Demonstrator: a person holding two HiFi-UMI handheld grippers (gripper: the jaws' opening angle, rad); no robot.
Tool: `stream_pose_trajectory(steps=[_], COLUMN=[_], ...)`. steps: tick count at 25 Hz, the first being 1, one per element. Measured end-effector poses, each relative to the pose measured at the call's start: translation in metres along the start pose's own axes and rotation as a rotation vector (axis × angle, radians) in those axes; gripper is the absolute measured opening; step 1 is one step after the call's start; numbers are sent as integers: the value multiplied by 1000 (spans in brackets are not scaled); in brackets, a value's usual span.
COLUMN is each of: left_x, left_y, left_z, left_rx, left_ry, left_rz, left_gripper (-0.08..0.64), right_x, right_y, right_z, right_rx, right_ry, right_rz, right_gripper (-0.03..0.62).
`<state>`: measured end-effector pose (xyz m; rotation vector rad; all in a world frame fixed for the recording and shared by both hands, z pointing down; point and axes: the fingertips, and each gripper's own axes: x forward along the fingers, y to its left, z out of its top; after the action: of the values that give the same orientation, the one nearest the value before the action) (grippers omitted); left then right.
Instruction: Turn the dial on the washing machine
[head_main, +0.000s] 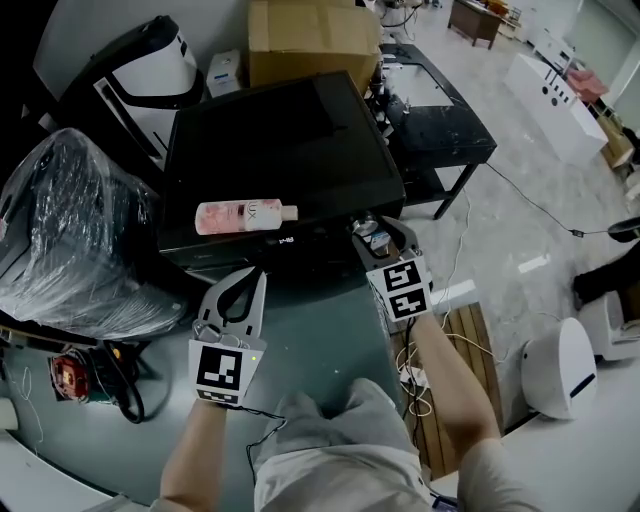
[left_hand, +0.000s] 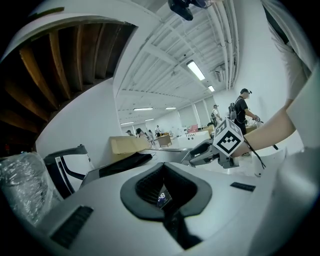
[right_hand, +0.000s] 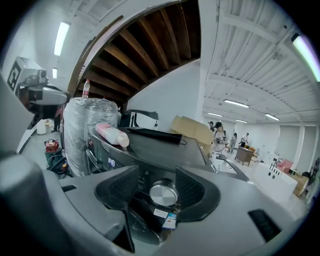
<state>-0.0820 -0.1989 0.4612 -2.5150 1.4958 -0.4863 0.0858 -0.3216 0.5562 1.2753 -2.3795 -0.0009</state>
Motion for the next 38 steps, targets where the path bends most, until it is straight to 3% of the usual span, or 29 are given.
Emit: stream_pose_trajectory(steps=[4, 10, 13, 18, 22, 25, 29, 34, 36, 38], left_x=[3, 9, 12, 17, 17, 18, 19, 22, 23, 23], left_y=[7, 0, -2, 2, 5, 5, 4, 0, -2, -3], left_z=[-17, -42, -51, -60, -61, -65, -65, -64, -63, -62], left_rx=[-16, -4, -2, -2, -26, -34, -46, -62, -70, -64], left_ry=[3, 32, 45, 61, 63, 74, 81, 88, 87, 97], left_rz=[5, -76, -82, -88, -87, -91, -97, -103, -107, -105], left_gripper=[18, 19, 18, 20, 18, 19, 20, 19, 20, 19], right_x=[19, 38, 44, 51, 52, 51, 50, 49, 48, 46], right_y=[4, -3, -7, -9, -10, -15, -23, -25, -26, -27], right_z=[-22, -42, -50, -56, -57, -62, -67, -70, -76, -80], right_rx=[0, -8, -44, -76, -8, 139, 429, 618, 809, 1079], right_ry=[31, 71, 109, 138, 128, 96, 38, 0, -33, -86], right_rz=[-16, -47, -57, -72, -84, -78, -36, -18, 2, 38], right_gripper=[252, 287, 295, 275, 264, 264, 264, 264, 261, 253])
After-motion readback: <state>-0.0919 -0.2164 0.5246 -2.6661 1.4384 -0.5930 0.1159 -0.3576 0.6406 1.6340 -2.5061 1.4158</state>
